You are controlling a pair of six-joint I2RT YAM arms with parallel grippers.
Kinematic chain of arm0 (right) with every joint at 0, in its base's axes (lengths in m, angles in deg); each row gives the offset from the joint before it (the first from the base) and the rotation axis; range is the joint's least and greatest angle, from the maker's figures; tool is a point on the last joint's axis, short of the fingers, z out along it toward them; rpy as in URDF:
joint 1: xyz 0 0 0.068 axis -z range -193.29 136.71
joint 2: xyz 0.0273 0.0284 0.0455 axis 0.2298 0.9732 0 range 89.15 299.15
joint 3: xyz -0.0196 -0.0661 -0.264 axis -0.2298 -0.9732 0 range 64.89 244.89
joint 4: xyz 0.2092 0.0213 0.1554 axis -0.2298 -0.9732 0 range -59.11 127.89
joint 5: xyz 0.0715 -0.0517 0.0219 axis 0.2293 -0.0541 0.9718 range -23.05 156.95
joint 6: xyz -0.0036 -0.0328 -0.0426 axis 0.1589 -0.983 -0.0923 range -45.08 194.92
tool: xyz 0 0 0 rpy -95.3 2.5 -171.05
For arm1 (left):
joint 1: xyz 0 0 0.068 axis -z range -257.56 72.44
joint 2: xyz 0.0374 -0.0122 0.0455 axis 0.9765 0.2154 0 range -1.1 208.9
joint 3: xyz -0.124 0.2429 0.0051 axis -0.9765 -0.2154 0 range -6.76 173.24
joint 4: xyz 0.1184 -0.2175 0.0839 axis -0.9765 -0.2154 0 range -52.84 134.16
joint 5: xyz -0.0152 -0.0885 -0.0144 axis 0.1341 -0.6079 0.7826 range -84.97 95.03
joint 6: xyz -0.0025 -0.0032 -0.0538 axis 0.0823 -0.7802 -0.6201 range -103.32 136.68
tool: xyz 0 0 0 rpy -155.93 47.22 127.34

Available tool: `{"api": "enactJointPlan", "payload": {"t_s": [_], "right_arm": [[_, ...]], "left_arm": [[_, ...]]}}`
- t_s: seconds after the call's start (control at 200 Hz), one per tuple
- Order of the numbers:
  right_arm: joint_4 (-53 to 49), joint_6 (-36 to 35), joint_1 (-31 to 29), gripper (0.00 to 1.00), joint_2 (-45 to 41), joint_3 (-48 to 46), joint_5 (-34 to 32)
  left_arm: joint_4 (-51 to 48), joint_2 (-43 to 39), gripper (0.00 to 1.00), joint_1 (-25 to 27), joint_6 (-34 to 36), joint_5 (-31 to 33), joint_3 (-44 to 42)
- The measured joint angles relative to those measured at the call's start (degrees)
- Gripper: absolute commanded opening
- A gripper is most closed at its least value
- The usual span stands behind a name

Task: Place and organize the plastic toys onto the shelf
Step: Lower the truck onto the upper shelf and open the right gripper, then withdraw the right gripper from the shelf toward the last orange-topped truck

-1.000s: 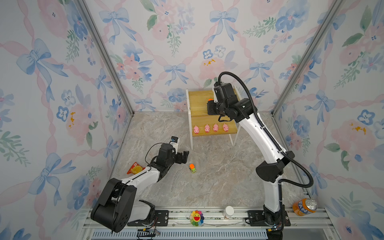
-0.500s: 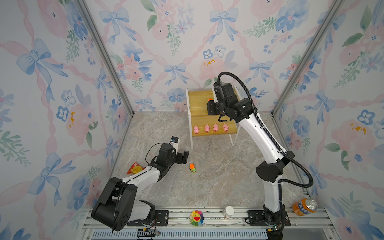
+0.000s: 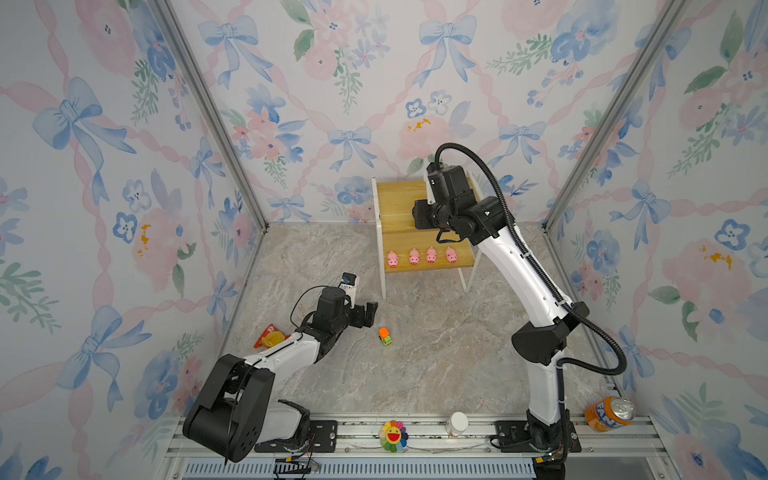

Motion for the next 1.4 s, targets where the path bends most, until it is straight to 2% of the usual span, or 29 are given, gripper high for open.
{"api": "enactJointPlan", "payload": {"t_s": [0.53, 1.055, 1.225, 1.4], "right_arm": [[0.57, -1.64, 0.0, 0.53, -0.83, -1.68, 0.0], [2.21, -5.29, -1.97, 0.59, -9.79, -6.93, -0.26], [3.02, -9.44, -7.61, 0.63, -18.03, -18.49, -0.04], [10.16, -9.99, -11.96, 0.64, -33.62, -44.13, 1.99]], "left_arm": [[0.0, 0.0, 0.98, -0.31, -0.02, -0.35, 0.04], [0.0, 0.0, 0.98, -0.31, -0.02, -0.35, 0.07], [0.0, -0.31, 0.98, -0.33, -0.02, -0.31, 0.07], [0.02, -1.99, 0.98, -0.76, -0.04, -0.31, -0.26]]}}
